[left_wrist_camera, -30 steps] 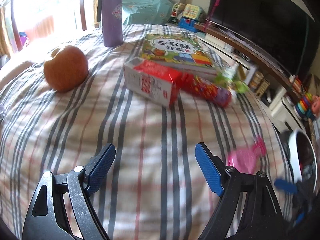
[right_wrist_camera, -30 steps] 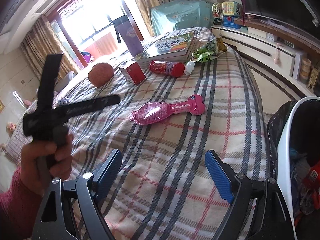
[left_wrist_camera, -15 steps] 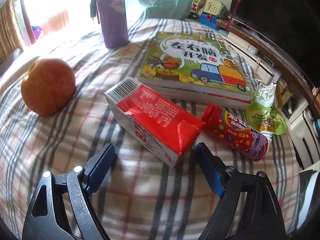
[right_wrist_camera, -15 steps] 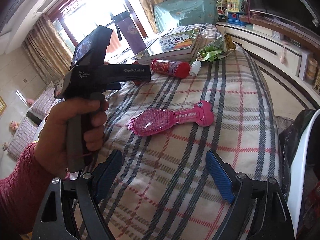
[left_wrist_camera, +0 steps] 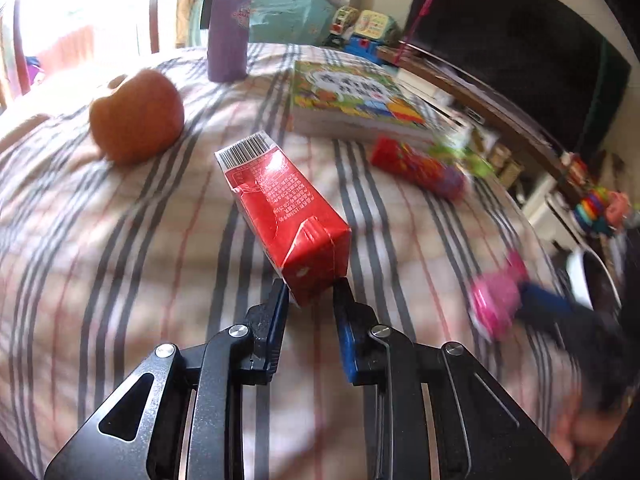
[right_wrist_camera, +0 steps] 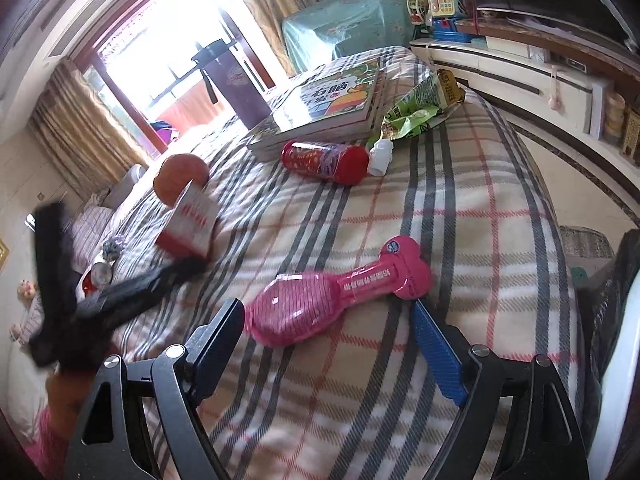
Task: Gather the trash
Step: 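Grasp the red-and-white juice box with left tool while right tool grasps the pink hairbrush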
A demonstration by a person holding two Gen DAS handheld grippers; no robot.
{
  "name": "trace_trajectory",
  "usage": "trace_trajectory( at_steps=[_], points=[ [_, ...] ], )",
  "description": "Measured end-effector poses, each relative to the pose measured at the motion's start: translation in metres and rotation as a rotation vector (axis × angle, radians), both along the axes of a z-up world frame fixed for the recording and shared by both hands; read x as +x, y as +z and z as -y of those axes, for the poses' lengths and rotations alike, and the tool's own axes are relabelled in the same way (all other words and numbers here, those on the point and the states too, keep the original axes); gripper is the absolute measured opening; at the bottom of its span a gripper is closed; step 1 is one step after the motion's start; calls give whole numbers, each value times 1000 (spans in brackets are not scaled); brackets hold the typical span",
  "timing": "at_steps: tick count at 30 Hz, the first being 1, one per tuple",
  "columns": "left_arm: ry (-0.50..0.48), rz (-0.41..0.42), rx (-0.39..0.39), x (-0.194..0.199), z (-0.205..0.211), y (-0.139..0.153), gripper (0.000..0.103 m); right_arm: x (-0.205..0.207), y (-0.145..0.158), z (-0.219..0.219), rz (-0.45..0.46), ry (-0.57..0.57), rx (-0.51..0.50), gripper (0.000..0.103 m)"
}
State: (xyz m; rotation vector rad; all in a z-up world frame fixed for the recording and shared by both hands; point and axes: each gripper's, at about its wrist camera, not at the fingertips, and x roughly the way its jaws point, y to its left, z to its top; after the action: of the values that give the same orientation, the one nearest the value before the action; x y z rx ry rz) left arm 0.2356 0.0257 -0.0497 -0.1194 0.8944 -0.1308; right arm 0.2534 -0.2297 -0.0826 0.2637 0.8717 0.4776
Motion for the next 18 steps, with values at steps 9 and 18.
trace_trajectory(
  at_steps=[9, 18],
  points=[
    [-53, -22, 20, -54, -4, 0, 32, 8, 3, -18, 29, -13, -61, 30],
    [72, 37, 28, -57, 6, 13, 85, -2, 0, -15, 12, -19, -15, 28]
  ],
)
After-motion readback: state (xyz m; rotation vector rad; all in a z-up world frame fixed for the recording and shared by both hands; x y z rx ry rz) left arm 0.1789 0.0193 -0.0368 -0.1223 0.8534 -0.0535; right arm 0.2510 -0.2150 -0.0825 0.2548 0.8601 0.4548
